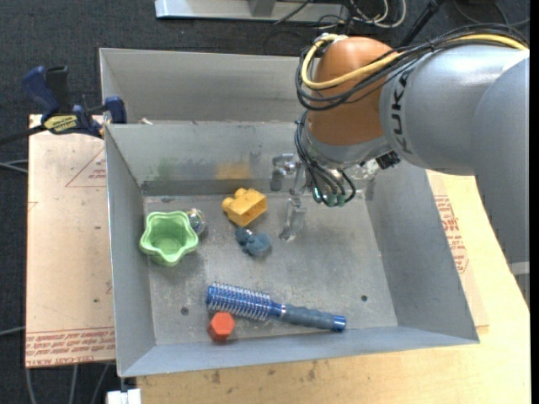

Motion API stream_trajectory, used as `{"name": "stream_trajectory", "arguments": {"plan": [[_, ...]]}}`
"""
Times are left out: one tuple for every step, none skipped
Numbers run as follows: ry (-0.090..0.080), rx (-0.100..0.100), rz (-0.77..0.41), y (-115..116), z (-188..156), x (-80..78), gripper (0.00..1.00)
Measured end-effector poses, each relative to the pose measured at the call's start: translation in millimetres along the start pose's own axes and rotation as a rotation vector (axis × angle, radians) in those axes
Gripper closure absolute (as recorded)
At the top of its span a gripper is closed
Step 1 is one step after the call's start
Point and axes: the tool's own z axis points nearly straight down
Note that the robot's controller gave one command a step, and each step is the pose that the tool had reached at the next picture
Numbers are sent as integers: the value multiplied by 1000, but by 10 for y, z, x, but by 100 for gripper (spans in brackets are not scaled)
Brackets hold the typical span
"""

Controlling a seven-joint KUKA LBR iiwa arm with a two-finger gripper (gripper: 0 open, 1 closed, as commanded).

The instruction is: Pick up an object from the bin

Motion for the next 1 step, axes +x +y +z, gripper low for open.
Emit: {"name": "stream_trajectory", "arguments": {"plan": [[-11, -3, 76, 375, 779, 177, 0]]}}
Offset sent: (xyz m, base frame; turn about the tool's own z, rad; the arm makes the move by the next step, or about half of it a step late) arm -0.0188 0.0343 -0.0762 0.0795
